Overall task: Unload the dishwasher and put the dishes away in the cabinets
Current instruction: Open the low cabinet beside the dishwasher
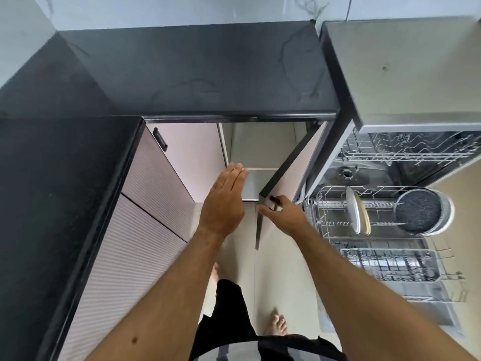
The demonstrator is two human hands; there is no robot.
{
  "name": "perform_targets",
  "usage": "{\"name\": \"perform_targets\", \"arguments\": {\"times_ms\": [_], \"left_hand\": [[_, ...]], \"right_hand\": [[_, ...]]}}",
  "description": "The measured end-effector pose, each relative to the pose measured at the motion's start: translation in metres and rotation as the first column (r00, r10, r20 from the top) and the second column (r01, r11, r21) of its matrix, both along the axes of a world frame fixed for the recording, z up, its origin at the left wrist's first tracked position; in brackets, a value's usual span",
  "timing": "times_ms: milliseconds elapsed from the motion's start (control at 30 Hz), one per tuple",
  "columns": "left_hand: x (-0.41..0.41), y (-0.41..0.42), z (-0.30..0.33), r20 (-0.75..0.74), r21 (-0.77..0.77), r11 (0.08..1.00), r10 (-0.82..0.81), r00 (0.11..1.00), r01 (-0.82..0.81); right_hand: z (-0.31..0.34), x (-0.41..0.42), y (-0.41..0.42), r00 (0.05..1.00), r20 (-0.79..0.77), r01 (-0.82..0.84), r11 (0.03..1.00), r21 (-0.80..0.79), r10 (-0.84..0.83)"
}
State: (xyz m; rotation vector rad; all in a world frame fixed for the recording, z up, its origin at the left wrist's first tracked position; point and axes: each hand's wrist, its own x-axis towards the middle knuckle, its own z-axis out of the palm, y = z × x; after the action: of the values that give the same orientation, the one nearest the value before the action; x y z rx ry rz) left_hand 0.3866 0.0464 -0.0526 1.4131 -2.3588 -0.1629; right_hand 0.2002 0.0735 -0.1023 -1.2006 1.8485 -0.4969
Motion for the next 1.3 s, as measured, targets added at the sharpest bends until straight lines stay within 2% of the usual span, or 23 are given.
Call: {"name": "perform_targets", "arguments": {"times_ms": [133,367,467,600,900,1133,1300], "left_hand": [[-0.016,0.017,-0.001,-0.034,0.010,1.000,0.017,0.999,-0.017],[-0.035,0.037,-0.004,-0.067,0.035,0.999,-0.028,0.997,0.031],[-0.041,0.037,-0.004,-0.075,0.037,0.998,-0.041,0.996,0.044],[-0.043,0.029,-0.006,-0.064,0.033,0.998,-0.052,0.997,0.054],[-0.063,0.020,-0.007,-0.057,0.037,0.997,-0.071,0.996,0.074],[-0.094,0.024,-0.005,-0.048,0.048,0.992,-0.114,0.992,0.117],[-0.103,0.028,-0.003,-0.025,0.039,0.989,-0.143,0.989,0.144]], "right_hand": [[0.011,-0.014,0.016,0.998,-0.023,0.052,0.998,0.038,-0.051],[0.041,-0.019,0.020,0.988,-0.082,0.124,0.985,-0.121,-0.134],[0.041,-0.014,0.016,0.982,-0.135,0.117,0.986,-0.117,-0.133],[0.033,-0.010,0.022,0.975,-0.095,0.186,0.974,-0.131,-0.199],[0.022,-0.062,0.046,0.961,-0.122,0.242,0.968,-0.063,-0.248],[0.027,-0.102,0.054,0.966,-0.181,0.187,0.982,0.007,-0.183],[0.029,-0.113,0.055,0.965,-0.197,0.178,0.984,-0.003,-0.175]]}}
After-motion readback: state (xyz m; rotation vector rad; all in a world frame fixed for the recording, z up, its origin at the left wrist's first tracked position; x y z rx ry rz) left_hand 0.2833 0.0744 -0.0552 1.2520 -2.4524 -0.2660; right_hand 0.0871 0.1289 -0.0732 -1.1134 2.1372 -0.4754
